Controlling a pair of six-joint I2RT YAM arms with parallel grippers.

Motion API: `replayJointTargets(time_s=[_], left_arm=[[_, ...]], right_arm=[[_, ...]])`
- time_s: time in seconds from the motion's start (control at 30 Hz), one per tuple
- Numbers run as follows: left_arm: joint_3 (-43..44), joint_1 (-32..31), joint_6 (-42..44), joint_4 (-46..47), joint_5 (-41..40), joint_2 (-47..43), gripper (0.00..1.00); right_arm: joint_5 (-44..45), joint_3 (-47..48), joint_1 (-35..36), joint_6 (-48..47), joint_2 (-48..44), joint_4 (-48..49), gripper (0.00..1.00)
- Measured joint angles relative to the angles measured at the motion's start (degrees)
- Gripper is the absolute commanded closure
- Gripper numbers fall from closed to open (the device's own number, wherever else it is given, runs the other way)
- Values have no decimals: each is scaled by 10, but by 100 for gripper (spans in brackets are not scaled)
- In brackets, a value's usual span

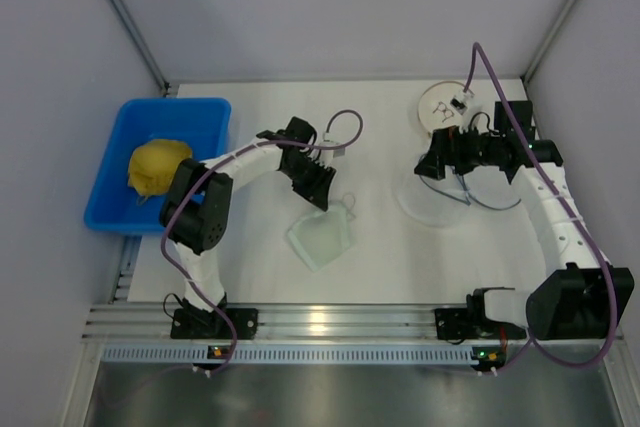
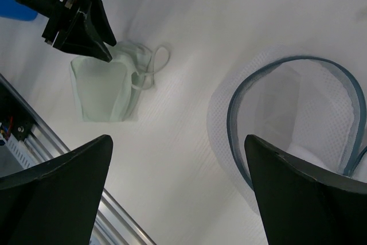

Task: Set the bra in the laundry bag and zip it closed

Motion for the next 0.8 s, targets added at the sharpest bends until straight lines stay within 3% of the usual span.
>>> replayJointTargets(time_s=[0.33, 0.43, 0.63, 0.8], left_arm=[[-9, 3, 7, 0, 13, -5, 80], [-14, 3, 10, -1, 21, -5, 100], [7, 28, 13, -16, 17, -9, 100], [126, 96, 37, -35, -13, -16, 100]], right_arm=[[0, 0, 0, -5, 0, -5, 1], [0, 0, -1, -9, 0, -9, 0], [0, 1, -4, -11, 4, -14, 1], [-1, 5, -4, -10, 13, -14, 1]])
